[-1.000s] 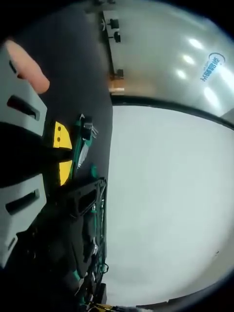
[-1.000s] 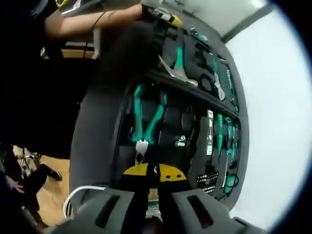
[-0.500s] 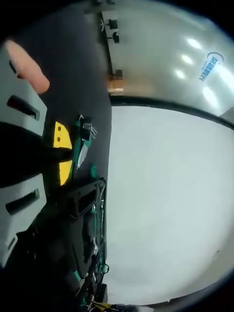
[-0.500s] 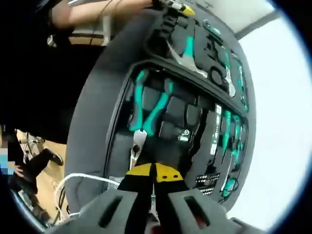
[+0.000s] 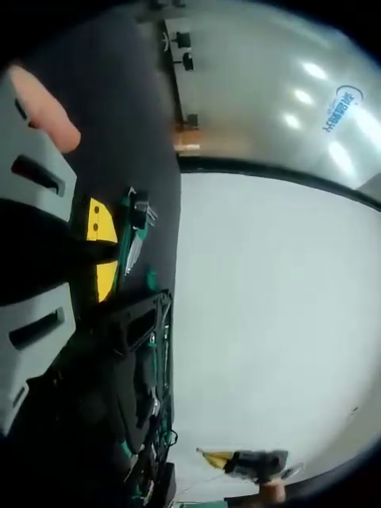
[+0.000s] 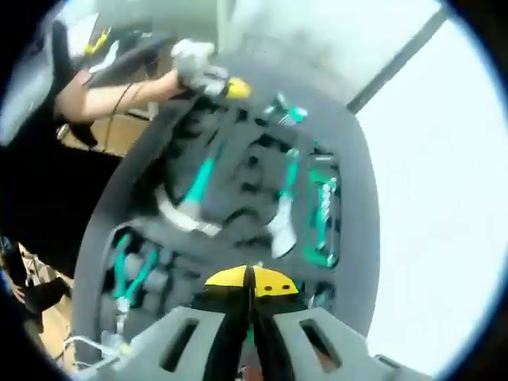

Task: Pick up the tools and put them into their designated positions in the toolbox.

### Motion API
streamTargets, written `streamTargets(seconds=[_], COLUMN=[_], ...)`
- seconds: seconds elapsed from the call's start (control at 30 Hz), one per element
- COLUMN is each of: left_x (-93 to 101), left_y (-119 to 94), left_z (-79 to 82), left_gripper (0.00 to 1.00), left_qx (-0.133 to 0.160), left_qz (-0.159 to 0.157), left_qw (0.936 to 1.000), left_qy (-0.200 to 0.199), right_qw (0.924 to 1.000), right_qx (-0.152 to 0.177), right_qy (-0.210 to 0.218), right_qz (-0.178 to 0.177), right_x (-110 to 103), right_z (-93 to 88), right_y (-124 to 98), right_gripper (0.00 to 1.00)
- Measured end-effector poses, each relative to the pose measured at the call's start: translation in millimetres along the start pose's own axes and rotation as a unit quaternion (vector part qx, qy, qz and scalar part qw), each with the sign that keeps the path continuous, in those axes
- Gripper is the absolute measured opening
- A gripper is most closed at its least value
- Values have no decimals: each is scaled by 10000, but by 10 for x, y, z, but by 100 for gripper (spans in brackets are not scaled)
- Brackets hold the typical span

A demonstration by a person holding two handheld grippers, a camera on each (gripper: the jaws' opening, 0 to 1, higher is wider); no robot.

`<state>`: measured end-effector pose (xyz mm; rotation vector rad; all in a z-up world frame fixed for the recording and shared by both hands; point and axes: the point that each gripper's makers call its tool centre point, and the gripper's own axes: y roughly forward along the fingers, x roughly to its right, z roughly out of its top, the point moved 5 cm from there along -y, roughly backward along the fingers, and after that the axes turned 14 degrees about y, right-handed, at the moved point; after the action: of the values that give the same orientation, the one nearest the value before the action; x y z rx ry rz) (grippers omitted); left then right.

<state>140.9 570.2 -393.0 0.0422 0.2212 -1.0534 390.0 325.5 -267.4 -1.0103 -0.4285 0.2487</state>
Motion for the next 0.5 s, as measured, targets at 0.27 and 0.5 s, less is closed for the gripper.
streamTargets(seconds=[0.27,0.5], left_x=[-15,-23], left_y=[12,8], left_z=[-1,-4], left_gripper=[9,9], left_qx=[37,80], left_qz=[8,-2], left_qw=[10000,10000], left_qy=[18,28], right_qw=[9970,9928], right_qx=[-602,-948], right_qy=[-284,-274], right_qz=[403,675], right_x=[447,690], right_z=[248,210], right_y=[614,989], right_gripper=[0,0])
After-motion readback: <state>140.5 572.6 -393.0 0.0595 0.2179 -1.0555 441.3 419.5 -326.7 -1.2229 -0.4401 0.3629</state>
